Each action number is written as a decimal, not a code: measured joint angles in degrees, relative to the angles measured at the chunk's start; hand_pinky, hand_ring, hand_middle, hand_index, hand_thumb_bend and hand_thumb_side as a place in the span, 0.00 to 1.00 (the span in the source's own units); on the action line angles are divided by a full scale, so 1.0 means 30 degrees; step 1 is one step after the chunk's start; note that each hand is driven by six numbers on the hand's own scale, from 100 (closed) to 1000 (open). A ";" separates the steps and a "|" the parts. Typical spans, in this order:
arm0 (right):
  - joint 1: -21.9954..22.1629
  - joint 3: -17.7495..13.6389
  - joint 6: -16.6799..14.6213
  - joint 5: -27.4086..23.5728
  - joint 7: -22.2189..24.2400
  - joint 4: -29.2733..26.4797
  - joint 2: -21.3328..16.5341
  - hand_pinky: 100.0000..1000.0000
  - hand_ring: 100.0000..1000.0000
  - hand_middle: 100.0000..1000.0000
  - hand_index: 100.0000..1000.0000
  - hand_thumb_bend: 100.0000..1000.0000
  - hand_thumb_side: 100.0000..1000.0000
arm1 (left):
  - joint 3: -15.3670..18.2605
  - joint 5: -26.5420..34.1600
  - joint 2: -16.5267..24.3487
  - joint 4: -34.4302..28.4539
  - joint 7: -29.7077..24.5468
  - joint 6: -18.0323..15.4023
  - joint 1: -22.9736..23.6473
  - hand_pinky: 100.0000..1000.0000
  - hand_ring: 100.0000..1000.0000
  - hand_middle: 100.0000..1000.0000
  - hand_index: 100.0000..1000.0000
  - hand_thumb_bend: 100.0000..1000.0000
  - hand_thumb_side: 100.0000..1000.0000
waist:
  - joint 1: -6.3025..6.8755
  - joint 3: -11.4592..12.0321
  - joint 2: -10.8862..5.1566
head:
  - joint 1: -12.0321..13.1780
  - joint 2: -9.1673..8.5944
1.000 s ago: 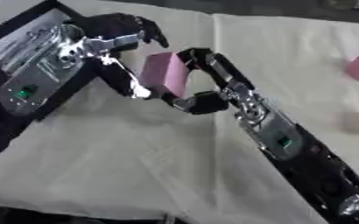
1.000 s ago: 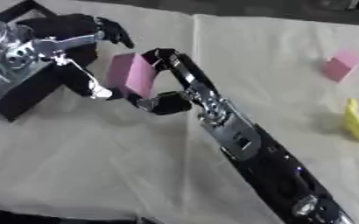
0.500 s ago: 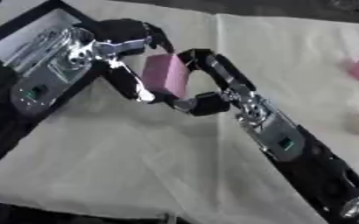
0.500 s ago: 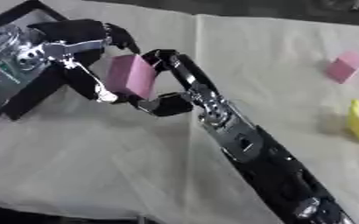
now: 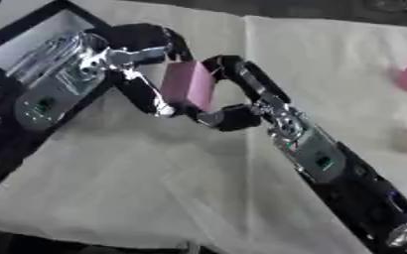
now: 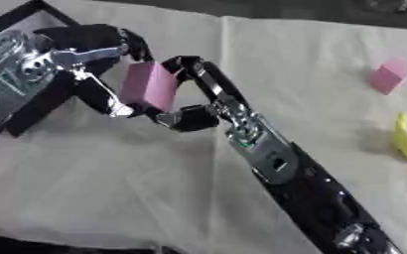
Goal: Pick up the objects with one hand, pass them to the other hand, and then place them into the box on the other side of the table.
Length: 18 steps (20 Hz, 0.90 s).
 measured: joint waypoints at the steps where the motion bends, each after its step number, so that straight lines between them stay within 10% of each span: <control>1: 0.0002 0.0001 0.0002 -0.0026 -0.0002 0.0000 -0.0039 0.77 0.52 0.44 0.54 0.23 0.00 | -0.0004 -0.0001 -0.0014 0.0030 0.0050 0.0010 0.0001 0.75 0.70 0.64 0.71 0.29 0.22 | 0.0000 0.0000 0.0001 | 0.0000 0.0000; 18: 0.0065 0.0008 0.0295 0.0553 0.0143 -0.0065 -0.0121 0.81 0.71 0.66 0.77 0.56 0.00 | -0.0226 -0.0332 -0.0104 -0.0044 0.0874 0.0232 0.0110 0.67 0.56 0.44 0.44 0.12 0.09 | -0.0004 -0.0017 -0.0001 | 0.0022 0.0000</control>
